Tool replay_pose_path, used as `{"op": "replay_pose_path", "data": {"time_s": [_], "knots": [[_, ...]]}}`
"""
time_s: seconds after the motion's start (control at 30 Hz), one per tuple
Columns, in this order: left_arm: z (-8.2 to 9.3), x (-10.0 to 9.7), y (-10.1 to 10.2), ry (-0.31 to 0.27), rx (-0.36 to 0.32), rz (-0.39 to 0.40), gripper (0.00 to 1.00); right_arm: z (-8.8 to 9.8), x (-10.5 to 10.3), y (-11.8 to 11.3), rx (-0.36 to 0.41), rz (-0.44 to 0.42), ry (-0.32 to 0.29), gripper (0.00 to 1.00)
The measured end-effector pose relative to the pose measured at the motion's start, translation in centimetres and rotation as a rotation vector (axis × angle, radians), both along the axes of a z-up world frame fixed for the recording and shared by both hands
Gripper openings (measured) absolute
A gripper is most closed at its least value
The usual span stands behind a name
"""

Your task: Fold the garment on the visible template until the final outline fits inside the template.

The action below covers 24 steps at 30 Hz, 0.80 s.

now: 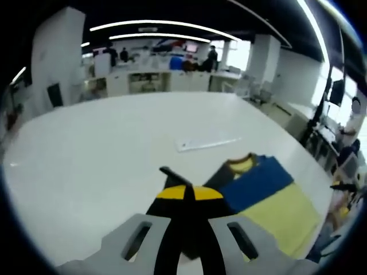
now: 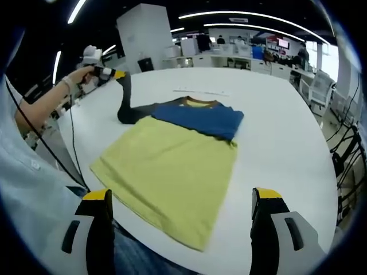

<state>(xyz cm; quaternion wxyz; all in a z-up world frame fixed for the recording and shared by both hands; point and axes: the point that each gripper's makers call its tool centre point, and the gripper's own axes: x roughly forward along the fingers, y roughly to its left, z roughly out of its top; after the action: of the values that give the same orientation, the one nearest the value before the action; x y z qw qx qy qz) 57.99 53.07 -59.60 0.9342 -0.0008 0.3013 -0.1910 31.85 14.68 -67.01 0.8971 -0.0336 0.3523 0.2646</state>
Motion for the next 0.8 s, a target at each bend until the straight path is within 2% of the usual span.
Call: {"op": "replay_pose_path", "data": {"time_s": [0.8], "knots": [[1.6, 1.9, -5.4, -0.047, 0.005, -0.087, 0.00, -0.3, -0.3, -0.9, 0.009, -0.017, 0.011, 1.00]]}}
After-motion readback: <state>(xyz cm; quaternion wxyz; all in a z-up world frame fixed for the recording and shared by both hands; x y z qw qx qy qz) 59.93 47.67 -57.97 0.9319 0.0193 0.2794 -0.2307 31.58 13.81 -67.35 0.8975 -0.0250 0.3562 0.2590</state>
